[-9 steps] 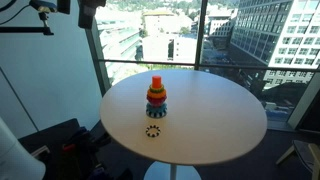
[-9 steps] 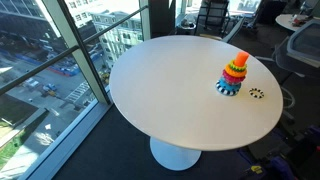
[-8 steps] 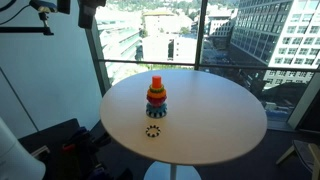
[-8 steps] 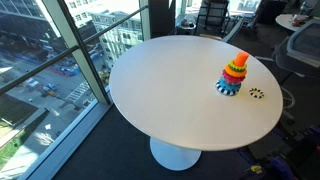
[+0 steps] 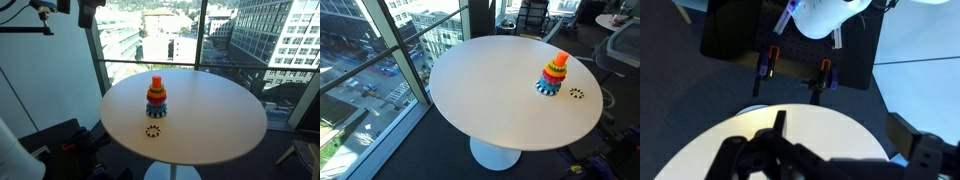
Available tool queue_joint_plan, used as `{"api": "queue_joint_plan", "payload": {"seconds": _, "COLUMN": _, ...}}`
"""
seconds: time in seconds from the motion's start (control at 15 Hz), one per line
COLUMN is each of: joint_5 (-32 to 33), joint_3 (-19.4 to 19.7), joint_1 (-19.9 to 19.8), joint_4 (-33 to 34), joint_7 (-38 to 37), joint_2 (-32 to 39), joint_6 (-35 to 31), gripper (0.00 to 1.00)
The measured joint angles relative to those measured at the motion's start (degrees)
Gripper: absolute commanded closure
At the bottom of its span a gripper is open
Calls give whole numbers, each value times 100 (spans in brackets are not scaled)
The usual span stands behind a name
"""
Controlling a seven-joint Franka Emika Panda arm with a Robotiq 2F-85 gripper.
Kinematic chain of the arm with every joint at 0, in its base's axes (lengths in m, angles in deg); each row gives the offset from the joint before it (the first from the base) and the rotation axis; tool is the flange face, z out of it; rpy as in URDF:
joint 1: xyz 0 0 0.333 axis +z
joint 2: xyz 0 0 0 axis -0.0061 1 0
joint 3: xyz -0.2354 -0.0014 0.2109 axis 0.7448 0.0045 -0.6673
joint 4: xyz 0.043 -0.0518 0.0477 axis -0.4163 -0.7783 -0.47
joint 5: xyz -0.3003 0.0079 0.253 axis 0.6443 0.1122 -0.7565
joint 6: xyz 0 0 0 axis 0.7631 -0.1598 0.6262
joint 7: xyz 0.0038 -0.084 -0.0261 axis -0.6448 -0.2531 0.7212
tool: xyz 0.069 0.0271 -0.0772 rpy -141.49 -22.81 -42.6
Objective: Put the black and white circular object on the orange object
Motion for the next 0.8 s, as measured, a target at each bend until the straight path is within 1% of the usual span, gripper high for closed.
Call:
{"api": "queue_joint_plan", "payload": {"seconds": 0.13, "joint_5": 0, "joint_3": -25, "joint_1": -1, "joint_4": -13, "joint_7": -9, "joint_2": 33, "joint_6": -17, "gripper": 0}}
{"api": "queue_joint_plan", "payload": {"seconds": 0.33, "joint_5": 0, "joint_3": -135, "joint_1": -27, "joint_4": -41, "joint_7": -94, "joint_2": 102, "joint_6": -224, "gripper": 0}}
{"api": "queue_joint_plan", "payload": {"seconds": 0.6, "joint_5": 1, "joint_3": -358, "joint_1": -60, "joint_4": -193, "joint_7": -268, "joint_2": 180, "joint_6": -701, "gripper": 0}}
{"api": "queue_joint_plan", "payload": {"seconds": 0.8, "joint_5": 9, "joint_3": -536, "joint_1": -79, "joint_4": -452, "joint_7": -468, "joint_2": 207, "joint_6": -1252, "gripper": 0}}
